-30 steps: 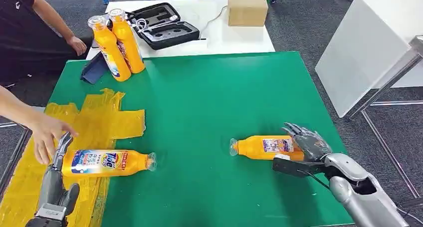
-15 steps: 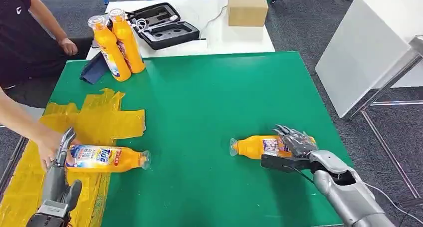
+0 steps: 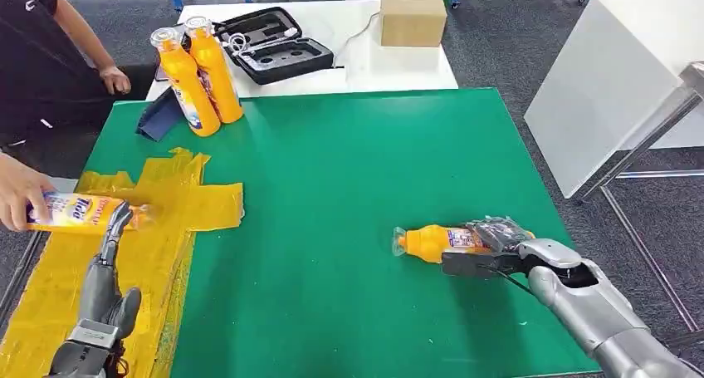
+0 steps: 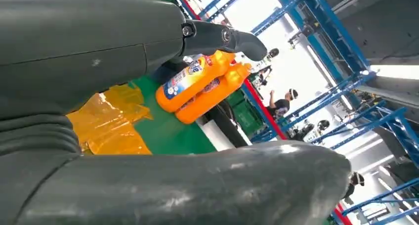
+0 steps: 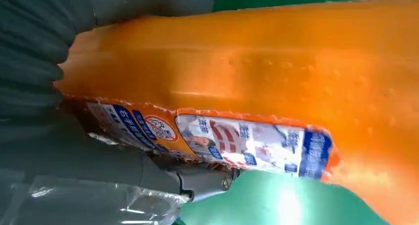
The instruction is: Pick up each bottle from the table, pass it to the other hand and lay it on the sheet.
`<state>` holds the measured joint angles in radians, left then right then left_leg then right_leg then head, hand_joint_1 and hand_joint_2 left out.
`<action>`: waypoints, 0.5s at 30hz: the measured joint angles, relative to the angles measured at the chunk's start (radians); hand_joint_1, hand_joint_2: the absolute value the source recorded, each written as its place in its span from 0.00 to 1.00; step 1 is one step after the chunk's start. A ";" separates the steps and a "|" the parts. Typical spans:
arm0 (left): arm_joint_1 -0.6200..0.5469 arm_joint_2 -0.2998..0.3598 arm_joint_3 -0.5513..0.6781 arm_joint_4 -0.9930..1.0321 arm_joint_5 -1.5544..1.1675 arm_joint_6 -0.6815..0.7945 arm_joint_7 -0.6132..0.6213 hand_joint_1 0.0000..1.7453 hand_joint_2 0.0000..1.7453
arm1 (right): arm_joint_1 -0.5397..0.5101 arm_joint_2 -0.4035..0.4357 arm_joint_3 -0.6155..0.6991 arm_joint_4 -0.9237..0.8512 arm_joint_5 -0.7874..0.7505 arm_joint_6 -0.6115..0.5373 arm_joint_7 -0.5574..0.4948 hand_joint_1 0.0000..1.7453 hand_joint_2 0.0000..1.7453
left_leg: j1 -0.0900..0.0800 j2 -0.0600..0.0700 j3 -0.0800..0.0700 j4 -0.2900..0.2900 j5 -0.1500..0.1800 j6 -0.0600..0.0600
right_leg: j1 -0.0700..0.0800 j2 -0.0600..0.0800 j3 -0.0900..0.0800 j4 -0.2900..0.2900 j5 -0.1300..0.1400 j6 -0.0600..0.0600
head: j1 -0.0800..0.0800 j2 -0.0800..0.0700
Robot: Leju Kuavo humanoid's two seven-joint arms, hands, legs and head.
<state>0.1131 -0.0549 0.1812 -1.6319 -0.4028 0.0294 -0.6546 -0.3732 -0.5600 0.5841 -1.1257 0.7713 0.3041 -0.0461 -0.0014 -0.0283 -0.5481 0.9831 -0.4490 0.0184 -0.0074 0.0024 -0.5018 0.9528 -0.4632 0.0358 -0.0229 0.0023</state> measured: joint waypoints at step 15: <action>0.037 -0.012 0.014 -0.004 0.326 -0.285 0.059 0.00 1.00 | 0.091 0.158 -0.071 -0.168 -0.256 -0.312 -0.186 1.00 1.00 | 0.001 0.008 -0.002 0.000 0.000 0.000 | 0.003 0.009 -0.004 0.002 0.001 0.000 | -0.002 0.000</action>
<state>0.1506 -0.0667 0.1953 -1.6357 -0.0770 -0.2560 -0.5952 -0.2823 -0.4024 0.5131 -1.2941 0.5152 -0.0077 -0.2319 -0.0009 -0.0199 -0.5506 0.9828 -0.4494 0.0184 -0.0047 0.0116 -0.5055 0.9552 -0.4625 0.0359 -0.0248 0.0023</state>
